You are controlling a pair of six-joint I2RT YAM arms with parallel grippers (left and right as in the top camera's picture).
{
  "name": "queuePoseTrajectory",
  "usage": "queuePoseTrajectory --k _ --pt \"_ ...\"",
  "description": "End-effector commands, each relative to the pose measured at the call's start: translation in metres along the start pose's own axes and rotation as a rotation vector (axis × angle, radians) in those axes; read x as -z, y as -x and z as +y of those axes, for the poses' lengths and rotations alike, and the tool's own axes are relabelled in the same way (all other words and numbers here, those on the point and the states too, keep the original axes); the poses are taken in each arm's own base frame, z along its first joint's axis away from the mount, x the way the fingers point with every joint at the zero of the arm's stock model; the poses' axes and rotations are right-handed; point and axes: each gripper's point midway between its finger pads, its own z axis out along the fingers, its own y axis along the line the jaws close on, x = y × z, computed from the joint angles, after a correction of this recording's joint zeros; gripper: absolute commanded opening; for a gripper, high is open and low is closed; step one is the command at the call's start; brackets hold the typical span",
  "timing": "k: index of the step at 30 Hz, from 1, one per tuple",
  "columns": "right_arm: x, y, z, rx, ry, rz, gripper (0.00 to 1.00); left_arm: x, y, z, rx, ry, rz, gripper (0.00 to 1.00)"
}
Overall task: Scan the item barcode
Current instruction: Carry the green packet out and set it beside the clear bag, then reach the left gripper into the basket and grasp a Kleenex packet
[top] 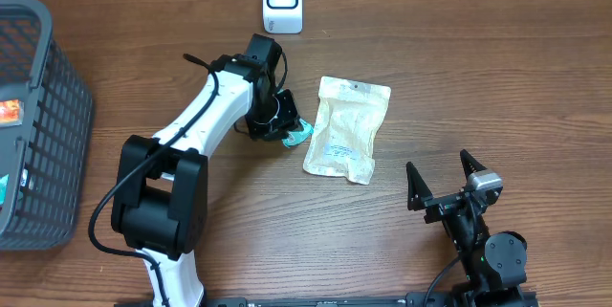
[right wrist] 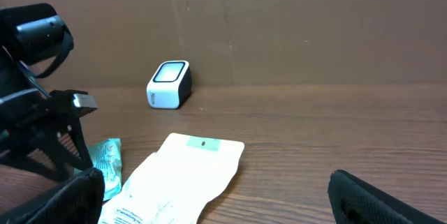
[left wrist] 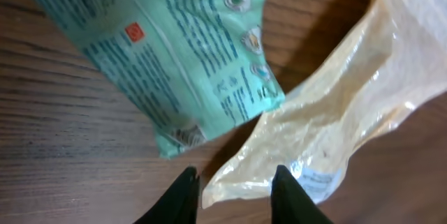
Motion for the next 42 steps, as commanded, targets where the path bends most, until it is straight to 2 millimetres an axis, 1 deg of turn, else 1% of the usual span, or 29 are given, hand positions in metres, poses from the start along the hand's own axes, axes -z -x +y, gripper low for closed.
queuePoseTrajectory --k 1,3,4,7,8,10,11,12,13,14,15,16,18,19,21,22,24,26,28,29,31,34,36,40,42 --pt "0.000 -0.001 0.001 0.002 0.005 -0.006 1.00 0.041 0.020 -0.025 -0.104 -0.070 -0.044 0.39" --pt "0.000 -0.001 0.001 0.002 0.005 -0.006 1.00 0.070 0.029 -0.029 -0.127 -0.061 -0.082 0.47" --pt "0.000 -0.001 0.001 0.002 0.005 -0.006 1.00 0.088 0.033 -0.032 -0.141 -0.059 -0.103 0.49" --pt "0.000 -0.001 0.001 0.002 0.005 -0.006 1.00 0.149 0.040 -0.037 -0.193 -0.054 -0.175 0.50" --pt "0.000 -0.001 0.001 0.002 0.005 -0.006 1.00 0.168 0.041 -0.036 -0.199 -0.048 -0.203 0.50" --pt "0.000 -0.001 0.001 0.002 0.005 -0.006 1.00 0.219 0.043 -0.029 -0.212 -0.041 -0.285 0.51" --pt "0.000 -0.001 0.001 0.002 0.005 -0.006 1.00 0.254 0.043 -0.020 -0.207 -0.032 -0.354 0.54" --pt "0.000 -0.001 0.001 0.002 0.005 -0.006 1.00 0.267 0.043 -0.015 -0.201 -0.028 -0.383 0.57" --pt "0.000 -0.001 0.001 0.002 0.005 -0.006 1.00 0.289 0.042 -0.006 -0.184 -0.018 -0.432 0.61" --pt "0.000 -0.001 0.001 0.002 0.005 -0.006 1.00 0.308 0.046 -0.002 -0.196 -0.024 -0.496 0.66" --pt "0.000 -0.001 0.001 0.002 0.005 -0.006 1.00 0.328 0.046 0.002 -0.222 -0.035 -0.553 0.85" --pt "0.000 -0.001 0.001 0.002 0.005 -0.006 1.00 0.346 0.046 0.010 -0.208 -0.037 -0.607 0.93" --pt "0.000 -0.001 0.001 0.002 0.005 -0.006 1.00 0.381 0.044 0.033 -0.152 -0.038 -0.707 1.00" --pt "0.000 -0.001 0.001 0.002 0.005 -0.006 1.00 0.391 0.043 0.043 -0.129 -0.034 -0.734 1.00" --pt "0.000 -0.001 0.001 0.002 0.005 -0.006 1.00 0.415 0.040 0.074 -0.049 -0.013 -0.800 1.00" --pt "0.000 -0.001 0.001 0.002 0.005 -0.006 1.00 0.427 0.039 0.093 0.001 -0.002 -0.834 1.00" --pt "0.000 -0.001 0.001 0.002 0.005 -0.006 1.00 0.446 0.036 0.126 0.091 0.026 -0.886 1.00" --pt "0.000 -0.001 0.001 0.002 0.005 -0.006 1.00 0.461 0.031 0.163 0.191 0.062 -0.926 1.00" --pt "0.000 -0.001 0.001 0.002 0.005 -0.006 1.00 0.469 0.028 0.197 0.286 0.088 -0.943 1.00" --pt "0.000 -0.001 0.001 0.002 0.005 -0.006 1.00 0.472 0.024 0.224 0.365 0.113 -0.942 0.99" --pt "0.000 -0.001 0.001 0.002 0.005 -0.006 1.00 0.468 0.018 0.260 0.493 0.156 -0.922 1.00" --pt "0.000 -0.001 0.001 0.002 0.005 -0.006 1.00 0.451 0.007 0.308 0.677 0.211 -0.849 1.00" --pt "0.000 -0.001 0.001 0.002 0.005 -0.006 1.00 0.435 0.003 0.334 0.766 0.247 -0.788 0.99" --pt "0.000 -0.001 0.001 0.002 0.005 -0.006 1.00 0.403 0.012 0.363 0.814 0.277 -0.707 1.00" --pt "0.000 -0.001 0.001 0.002 0.005 -0.006 1.00 0.389 0.020 0.376 0.821 0.291 -0.691 0.97"
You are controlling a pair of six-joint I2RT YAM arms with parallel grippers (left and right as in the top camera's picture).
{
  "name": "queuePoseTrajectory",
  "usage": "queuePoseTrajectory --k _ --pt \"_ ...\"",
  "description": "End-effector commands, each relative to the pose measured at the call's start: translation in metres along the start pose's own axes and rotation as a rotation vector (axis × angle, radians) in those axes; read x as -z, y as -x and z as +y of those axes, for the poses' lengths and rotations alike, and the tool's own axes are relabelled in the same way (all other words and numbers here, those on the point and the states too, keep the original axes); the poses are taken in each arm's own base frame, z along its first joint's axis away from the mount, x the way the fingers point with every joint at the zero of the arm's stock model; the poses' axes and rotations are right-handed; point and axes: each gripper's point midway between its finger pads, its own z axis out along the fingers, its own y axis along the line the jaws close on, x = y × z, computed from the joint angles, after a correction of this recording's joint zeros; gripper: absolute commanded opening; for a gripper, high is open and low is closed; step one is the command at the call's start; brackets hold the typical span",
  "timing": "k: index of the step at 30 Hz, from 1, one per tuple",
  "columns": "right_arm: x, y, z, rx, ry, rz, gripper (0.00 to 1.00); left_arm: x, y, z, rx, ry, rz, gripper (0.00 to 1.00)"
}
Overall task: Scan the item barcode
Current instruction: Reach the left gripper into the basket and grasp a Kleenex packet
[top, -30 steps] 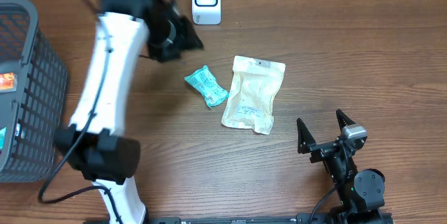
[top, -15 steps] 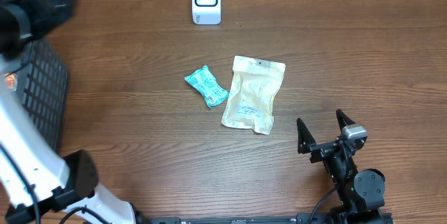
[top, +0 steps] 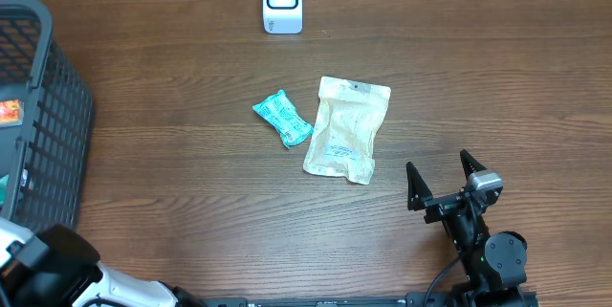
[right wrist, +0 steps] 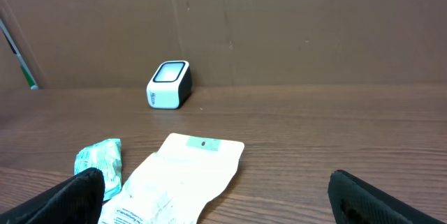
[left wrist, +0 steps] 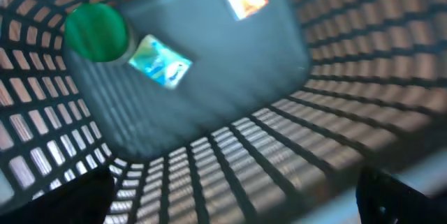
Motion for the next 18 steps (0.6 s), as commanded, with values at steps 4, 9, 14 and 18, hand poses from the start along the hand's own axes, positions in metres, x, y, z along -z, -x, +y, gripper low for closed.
queuePoseTrajectory --k 4,9,14,18 --pt "0.000 -0.001 0.001 0.002 0.006 -0.005 1.00 -0.057 -0.001 0.021 0.008 0.114 0.012 0.93" --pt "0.000 -0.001 0.001 0.002 0.006 -0.005 1.00 -0.101 -0.009 0.028 -0.019 0.130 0.039 0.89" --pt "0.000 -0.001 0.001 0.002 0.006 -0.005 1.00 -0.136 -0.022 0.040 -0.023 0.165 0.059 0.80" --pt "0.000 -0.001 0.001 0.002 0.006 -0.005 1.00 -0.160 -0.027 0.045 -0.024 0.166 0.049 0.62"
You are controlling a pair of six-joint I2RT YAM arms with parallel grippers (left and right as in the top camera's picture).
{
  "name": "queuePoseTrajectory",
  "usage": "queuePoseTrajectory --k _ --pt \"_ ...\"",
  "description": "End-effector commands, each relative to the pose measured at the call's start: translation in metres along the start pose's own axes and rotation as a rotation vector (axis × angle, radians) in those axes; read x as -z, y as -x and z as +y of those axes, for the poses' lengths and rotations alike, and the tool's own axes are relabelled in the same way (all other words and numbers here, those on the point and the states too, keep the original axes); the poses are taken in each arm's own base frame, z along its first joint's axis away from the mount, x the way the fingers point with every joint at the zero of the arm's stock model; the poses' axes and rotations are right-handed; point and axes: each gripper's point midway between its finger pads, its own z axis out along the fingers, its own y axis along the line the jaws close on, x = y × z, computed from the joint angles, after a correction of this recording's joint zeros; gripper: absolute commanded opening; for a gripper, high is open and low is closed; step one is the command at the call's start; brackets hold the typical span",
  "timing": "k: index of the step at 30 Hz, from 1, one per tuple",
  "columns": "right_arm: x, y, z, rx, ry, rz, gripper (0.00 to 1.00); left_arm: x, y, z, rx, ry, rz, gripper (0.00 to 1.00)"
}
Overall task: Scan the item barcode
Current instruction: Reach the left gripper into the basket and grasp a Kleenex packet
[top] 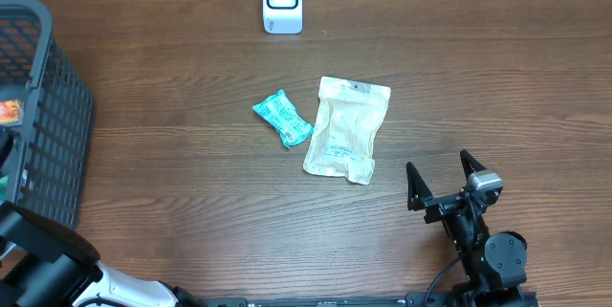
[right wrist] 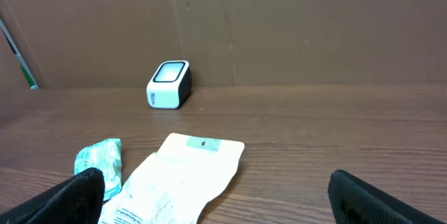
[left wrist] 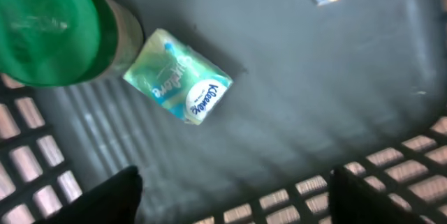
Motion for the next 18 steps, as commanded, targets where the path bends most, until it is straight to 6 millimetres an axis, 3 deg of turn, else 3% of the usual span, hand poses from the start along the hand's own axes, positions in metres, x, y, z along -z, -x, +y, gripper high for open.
queuePoseTrajectory --k 1,3,5,12,18 --pt "0.000 -0.001 0.001 0.002 0.005 -0.005 1.00 -0.018 -0.008 0.003 -0.021 0.020 -0.004 0.57" --pt "0.000 -0.001 0.001 0.002 0.005 -0.005 1.00 -0.029 -0.008 0.002 -0.054 0.013 -0.023 0.43" --pt "0.000 -0.001 0.001 0.002 0.005 -0.005 1.00 -0.037 -0.006 0.002 -0.105 0.009 -0.044 0.39" --pt "0.000 -0.001 0.001 0.002 0.005 -0.005 1.00 -0.048 0.003 0.015 -0.195 0.097 -0.099 0.41" --pt "0.000 -0.001 0.001 0.002 0.005 -0.005 1.00 -0.069 -0.002 0.017 -0.208 0.112 -0.065 0.43"
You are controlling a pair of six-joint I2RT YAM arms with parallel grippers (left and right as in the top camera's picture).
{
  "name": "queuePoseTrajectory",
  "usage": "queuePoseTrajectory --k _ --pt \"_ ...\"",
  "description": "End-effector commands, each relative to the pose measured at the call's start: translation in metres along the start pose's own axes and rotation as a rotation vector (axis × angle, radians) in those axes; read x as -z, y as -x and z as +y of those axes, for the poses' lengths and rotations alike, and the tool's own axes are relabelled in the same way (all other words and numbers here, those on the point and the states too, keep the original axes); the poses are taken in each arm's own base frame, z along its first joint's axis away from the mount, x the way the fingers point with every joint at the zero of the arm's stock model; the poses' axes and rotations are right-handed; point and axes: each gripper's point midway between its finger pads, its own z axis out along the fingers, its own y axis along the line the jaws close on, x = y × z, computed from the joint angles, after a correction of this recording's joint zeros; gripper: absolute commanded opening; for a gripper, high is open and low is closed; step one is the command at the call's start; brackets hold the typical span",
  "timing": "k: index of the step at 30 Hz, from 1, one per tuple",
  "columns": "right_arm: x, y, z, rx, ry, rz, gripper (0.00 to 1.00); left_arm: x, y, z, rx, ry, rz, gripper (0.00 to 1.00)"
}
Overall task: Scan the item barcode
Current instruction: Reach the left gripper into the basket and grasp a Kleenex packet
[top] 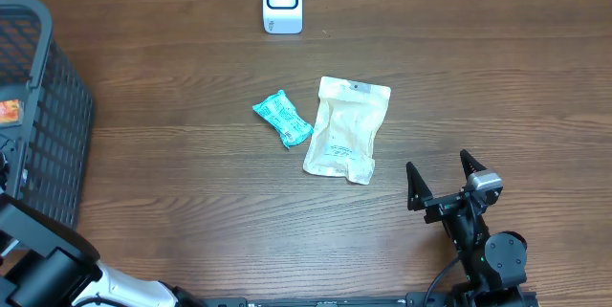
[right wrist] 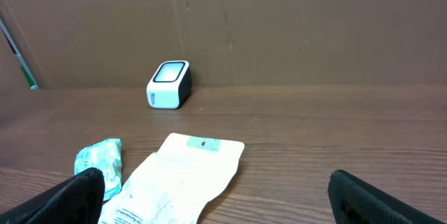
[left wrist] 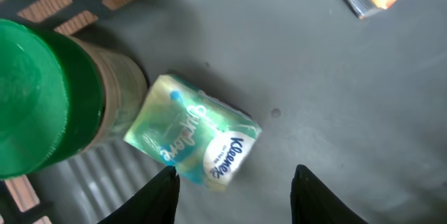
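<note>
Inside the grey basket [top: 38, 125], my left gripper [left wrist: 236, 182] hangs open just above a Kleenex tissue pack [left wrist: 195, 137]; its left finger is by the pack's near corner. In the overhead view that gripper is hidden at the left edge, and only the arm [top: 38, 259] shows. The white scanner stands at the table's far edge. A teal pack [top: 283, 118] and a beige pouch [top: 347, 127] lie side by side mid-table. My right gripper [top: 440, 178] rests open near the front edge, facing the pouch [right wrist: 181, 178], the teal pack [right wrist: 98, 161] and the scanner [right wrist: 170, 83].
A green-lidded jar [left wrist: 42, 98] touches the tissue pack on its left. An orange packet lies farther off on the basket floor [left wrist: 335, 91]. The basket's lattice walls surround the left gripper. A cardboard wall stands behind the scanner.
My left gripper has come lower into the basket. The tissue pack and jar are larger in its view, and the pack now reaches down to its left finger. Nothing else moved.
My left gripper was first on the table over the teal pack beside the pouch, holding nothing. Then the arm was away over the basket, both items left on the table. It then stood deeper in the basket, and now just above the tissue pack. The right arm stayed still.
</note>
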Motion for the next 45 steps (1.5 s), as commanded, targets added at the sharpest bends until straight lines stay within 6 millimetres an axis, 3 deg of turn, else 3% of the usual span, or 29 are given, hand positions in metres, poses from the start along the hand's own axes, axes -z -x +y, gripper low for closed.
queuePoseTrajectory --k 1,18,23,29,32,37,40,45 --pt "0.000 -0.001 0.001 0.002 0.005 -0.006 1.00 -0.023 -0.014 0.002 -0.057 0.039 0.054 0.43" --pt "0.000 -0.001 0.001 0.002 0.005 -0.006 1.00 -0.066 -0.037 0.004 -0.091 0.081 0.151 0.43" --pt "0.000 -0.001 0.001 0.002 0.005 -0.006 1.00 -0.070 -0.047 0.004 -0.078 0.080 0.193 0.06" --pt "0.000 -0.001 0.001 0.002 0.005 -0.006 1.00 -0.066 -0.052 0.005 -0.083 0.083 0.220 0.04" --pt "0.000 -0.001 0.001 0.002 0.005 -0.006 1.00 -0.054 -0.045 0.005 -0.081 0.081 0.222 0.04" --pt "0.000 -0.001 0.001 0.002 0.005 -0.006 1.00 -0.011 -0.009 -0.007 -0.039 0.007 0.170 0.04" --pt "0.000 -0.001 0.001 0.002 0.005 -0.006 1.00 0.030 0.020 -0.021 -0.024 -0.090 0.104 0.04" --pt "0.000 -0.001 0.001 0.002 0.005 -0.006 1.00 0.130 0.061 -0.044 -0.015 -0.296 -0.070 0.04"
